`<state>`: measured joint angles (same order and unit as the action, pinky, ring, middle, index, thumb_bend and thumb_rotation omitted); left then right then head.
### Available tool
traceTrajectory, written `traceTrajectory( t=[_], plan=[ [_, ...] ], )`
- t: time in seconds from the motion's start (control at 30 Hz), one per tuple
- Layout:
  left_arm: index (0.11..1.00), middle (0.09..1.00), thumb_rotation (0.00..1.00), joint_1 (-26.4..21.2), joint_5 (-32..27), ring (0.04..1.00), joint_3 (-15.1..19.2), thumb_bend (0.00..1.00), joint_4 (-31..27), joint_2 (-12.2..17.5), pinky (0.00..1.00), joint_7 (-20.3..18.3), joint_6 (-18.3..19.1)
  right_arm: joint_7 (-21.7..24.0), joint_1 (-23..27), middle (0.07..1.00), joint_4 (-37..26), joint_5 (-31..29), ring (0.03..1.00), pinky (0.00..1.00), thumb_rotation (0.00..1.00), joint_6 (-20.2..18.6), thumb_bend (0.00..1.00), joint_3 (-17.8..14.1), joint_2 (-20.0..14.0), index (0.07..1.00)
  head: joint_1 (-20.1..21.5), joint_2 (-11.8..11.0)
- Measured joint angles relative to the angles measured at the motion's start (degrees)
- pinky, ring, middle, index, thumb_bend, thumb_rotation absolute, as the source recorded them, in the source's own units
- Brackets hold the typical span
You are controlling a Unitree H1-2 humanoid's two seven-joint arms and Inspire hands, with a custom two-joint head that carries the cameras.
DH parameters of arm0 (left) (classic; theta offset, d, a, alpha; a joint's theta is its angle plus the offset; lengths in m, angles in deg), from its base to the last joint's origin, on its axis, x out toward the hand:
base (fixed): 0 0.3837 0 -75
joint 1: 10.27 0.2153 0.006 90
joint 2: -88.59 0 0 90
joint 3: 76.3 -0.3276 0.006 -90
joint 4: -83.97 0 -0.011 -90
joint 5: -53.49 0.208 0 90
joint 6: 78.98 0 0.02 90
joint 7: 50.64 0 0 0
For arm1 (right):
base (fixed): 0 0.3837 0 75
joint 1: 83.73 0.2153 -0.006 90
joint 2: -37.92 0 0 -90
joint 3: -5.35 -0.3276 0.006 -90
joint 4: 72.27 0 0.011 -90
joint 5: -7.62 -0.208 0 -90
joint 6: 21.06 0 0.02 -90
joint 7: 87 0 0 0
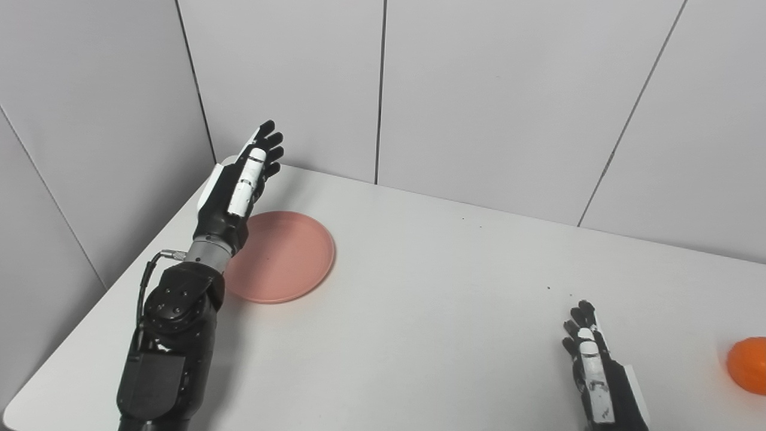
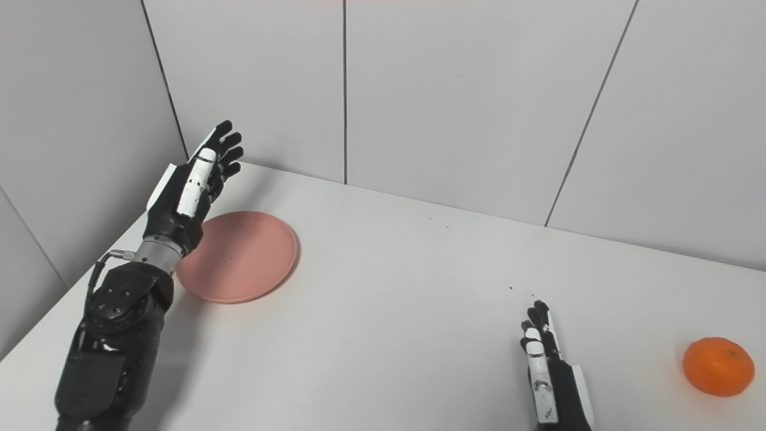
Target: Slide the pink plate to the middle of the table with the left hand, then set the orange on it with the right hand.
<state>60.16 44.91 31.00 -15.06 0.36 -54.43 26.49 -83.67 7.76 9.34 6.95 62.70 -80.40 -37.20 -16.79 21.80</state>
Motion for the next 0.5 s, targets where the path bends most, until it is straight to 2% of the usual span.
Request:
traceTrajectory(
  t=[0.5],
  plan=[
    [0.939,0.949,1.0,-0.5,-6.8,0.949,5.9,0.32,5.5,5.0,0.96,0.4,0.3,0.0,-0.1,0.987,0.0,0.1,0.981,1.0,1.0,0.3,0.09,-0.1,-0.1,0.996,-0.4,-0.4]
  ],
)
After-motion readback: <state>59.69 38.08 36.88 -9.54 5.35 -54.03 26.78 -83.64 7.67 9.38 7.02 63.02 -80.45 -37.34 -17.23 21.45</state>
